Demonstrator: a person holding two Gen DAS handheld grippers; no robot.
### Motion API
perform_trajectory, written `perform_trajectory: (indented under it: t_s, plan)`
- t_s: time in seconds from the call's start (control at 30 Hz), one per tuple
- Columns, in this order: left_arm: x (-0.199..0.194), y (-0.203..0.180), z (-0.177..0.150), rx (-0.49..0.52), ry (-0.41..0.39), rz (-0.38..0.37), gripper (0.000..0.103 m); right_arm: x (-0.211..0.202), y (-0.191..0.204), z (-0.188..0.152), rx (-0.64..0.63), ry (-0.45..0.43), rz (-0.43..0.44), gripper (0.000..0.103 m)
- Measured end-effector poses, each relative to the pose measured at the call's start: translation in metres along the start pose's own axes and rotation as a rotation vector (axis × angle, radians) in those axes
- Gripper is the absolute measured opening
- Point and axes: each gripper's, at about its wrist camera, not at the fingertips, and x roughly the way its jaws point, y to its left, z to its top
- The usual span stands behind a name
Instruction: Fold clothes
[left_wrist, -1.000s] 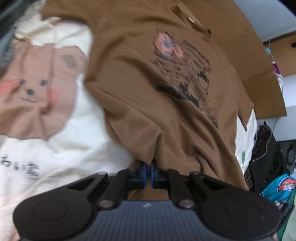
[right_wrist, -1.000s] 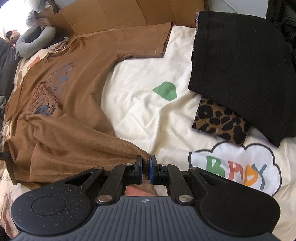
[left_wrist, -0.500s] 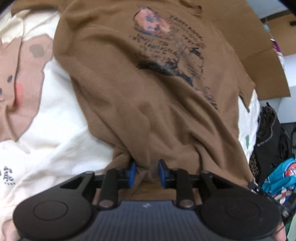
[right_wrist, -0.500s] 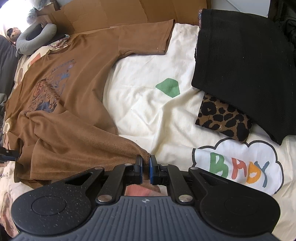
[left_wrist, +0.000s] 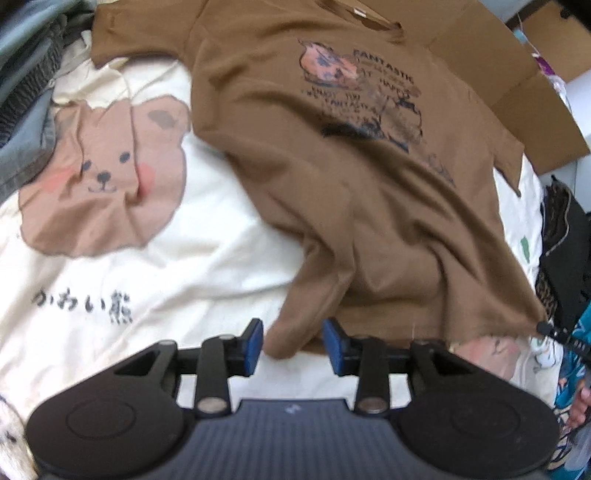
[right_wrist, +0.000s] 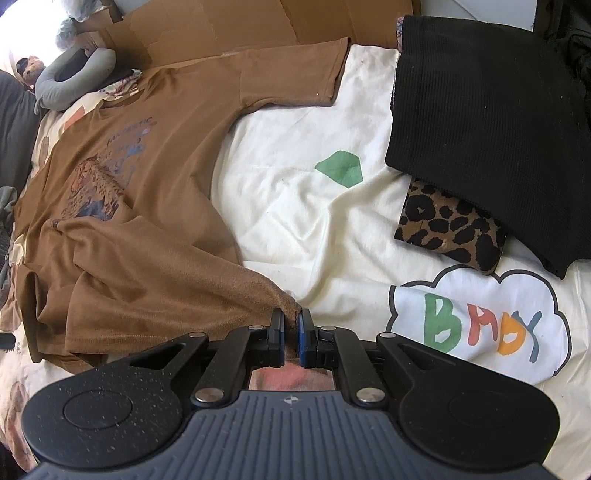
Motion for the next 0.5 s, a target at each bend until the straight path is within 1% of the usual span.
perform_trajectory:
  t_s: [0.1,0.17,0.3,0.4,0.5]
  plan:
    - [0.005,-0.007,-0.007,0.039,0.000,0.026,0.040,-0.001,0.001,0.000,-0.009,0.002,0.000,0.005]
    - [0.009,-0.012,-0.010,0.045,0.004,0.028,0.040,-0.001,0.001,-0.001,-0.015,0.006,-0.001,0.005]
    - [0.019,-0.018,-0.015,0.040,0.003,0.070,0.040,0.001,0.001,-0.002,-0.022,0.016,-0.004,0.005]
    - [0.025,-0.016,-0.018,-0.003,0.009,0.090,0.040,0.003,0.002,-0.004,-0.025,0.024,-0.004,0.005]
    - [0.031,-0.014,-0.019,-0.031,-0.002,0.110,0.040,0.004,0.004,-0.004,-0.039,0.029,-0.006,0.005]
